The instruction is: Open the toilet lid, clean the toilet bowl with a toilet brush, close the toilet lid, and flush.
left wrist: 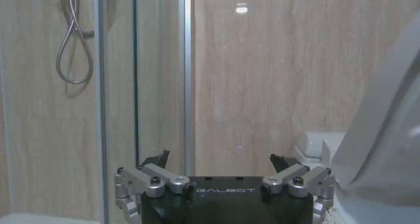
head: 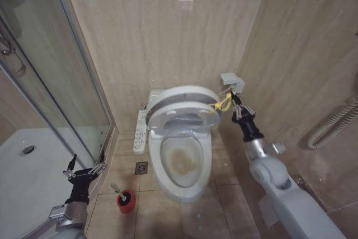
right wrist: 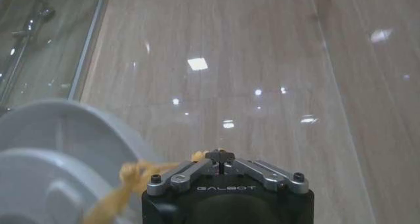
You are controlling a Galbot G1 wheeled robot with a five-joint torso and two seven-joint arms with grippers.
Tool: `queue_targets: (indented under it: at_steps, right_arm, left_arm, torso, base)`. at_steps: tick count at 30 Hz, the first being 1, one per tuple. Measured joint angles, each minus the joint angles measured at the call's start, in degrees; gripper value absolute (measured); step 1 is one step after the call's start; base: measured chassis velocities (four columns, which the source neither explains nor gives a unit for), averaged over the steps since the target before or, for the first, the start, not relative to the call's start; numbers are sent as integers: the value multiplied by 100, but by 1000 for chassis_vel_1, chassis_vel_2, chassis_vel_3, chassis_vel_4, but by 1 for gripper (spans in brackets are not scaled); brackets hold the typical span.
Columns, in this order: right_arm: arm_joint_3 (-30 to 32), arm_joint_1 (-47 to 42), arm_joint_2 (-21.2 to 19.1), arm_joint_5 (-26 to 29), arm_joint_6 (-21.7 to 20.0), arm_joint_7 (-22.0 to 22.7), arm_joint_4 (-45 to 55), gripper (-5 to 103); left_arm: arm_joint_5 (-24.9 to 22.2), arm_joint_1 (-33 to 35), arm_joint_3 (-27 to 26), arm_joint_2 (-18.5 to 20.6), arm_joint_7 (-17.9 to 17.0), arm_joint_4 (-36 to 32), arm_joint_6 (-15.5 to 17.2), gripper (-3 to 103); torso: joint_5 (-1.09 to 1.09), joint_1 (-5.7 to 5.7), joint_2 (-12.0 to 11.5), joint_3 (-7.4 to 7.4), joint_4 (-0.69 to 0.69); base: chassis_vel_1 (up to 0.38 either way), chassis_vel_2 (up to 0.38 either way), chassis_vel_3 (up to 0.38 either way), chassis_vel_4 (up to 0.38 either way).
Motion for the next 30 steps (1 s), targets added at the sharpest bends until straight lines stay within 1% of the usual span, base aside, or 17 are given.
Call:
queue_targets:
  at_steps: [1, 2, 4, 5, 6, 8, 9, 10, 12, 13, 16, 20, 23, 30]
  right_arm:
    - [0, 0, 0, 0, 0, 0, 0, 0]
    - [-156, 221, -21, 71, -5, -12, -183, 0]
    - [-543, 874, -39, 227, -5, -86, -660, 0]
    - [-543, 874, -39, 227, -5, -86, -660, 0]
    - [-670, 1091, -37, 272, -3, -115, -821, 0]
    - [-1016, 1755, 7, 435, 2, -229, -1333, 0]
    - [-1107, 1948, 24, 503, 4, -275, -1492, 0]
    - [-1107, 1948, 24, 503, 4, -275, -1492, 0]
    - [-1313, 2316, 71, 676, 8, -379, -1851, 0]
    - [-1313, 2316, 71, 676, 8, -379, -1851, 0]
    - [-1555, 2728, 93, 887, 8, -550, -2321, 0]
    - [-1632, 2866, 84, 953, 8, -678, -2525, 0]
    - [-1751, 3169, 48, 1059, -3, -908, -2882, 0]
    - [-1839, 3615, 36, 1072, -87, -1002, -3292, 0]
  left_arm:
    - [0, 0, 0, 0, 0, 0, 0, 100]
    - [8, 1, -2, 0, 4, 13, 9, 100]
    - [20, 4, -23, 2, 12, 54, 15, 100]
    - [20, 4, -23, 2, 12, 54, 15, 100]
    - [21, 5, -33, 5, 14, 71, 16, 100]
    - [23, 9, -62, 13, 17, 125, 12, 100]
    - [23, 15, -75, 15, 17, 144, 10, 100]
    - [23, 15, -75, 15, 17, 144, 10, 100]
    - [19, 13, -108, 27, 17, 183, 2, 100]
    - [19, 13, -108, 27, 17, 183, 2, 100]
    - [-6, -10, -152, 55, 17, 247, -15, 100]
    - [-21, -48, -163, 66, 17, 282, -20, 100]
    - [-33, -134, -148, 66, 16, 356, -25, 100]
    - [-35, -214, -119, 52, 16, 426, -28, 100]
  torso:
    - [0, 0, 0, 0, 0]
    - [1, 0, 0, 0, -2]
    - [1, 0, 0, 0, -2]
    - [1, 0, 0, 0, -2]
    - [0, 0, 0, 0, -1]
    - [1, 0, 0, 0, 2]
    - [0, 0, 0, 0, -1]
    - [0, 0, 0, 0, -1]
    - [0, 0, 1, 0, -3]
    - [0, 0, 1, 0, -3]
    - [0, 0, 1, 0, -2]
    - [1, 0, 1, 0, -1]
    - [1, 0, 0, 0, 4]
    - [1, 0, 0, 1, 2]
  base:
    - [0, 0, 0, 0]
    - [0, 0, 0, 0]
    - [0, 0, 0, 0]
    - [0, 0, 0, 0]
    - [0, 0, 0, 0]
    - [0, 0, 0, 0]
    - [0, 0, 0, 0]
    - [0, 0, 0, 0]
    - [0, 0, 0, 0]
    - [0, 0, 0, 0]
    - [0, 0, 0, 0]
    - [0, 0, 0, 0]
    - [0, 0, 0, 0]
    - [0, 0, 0, 0]
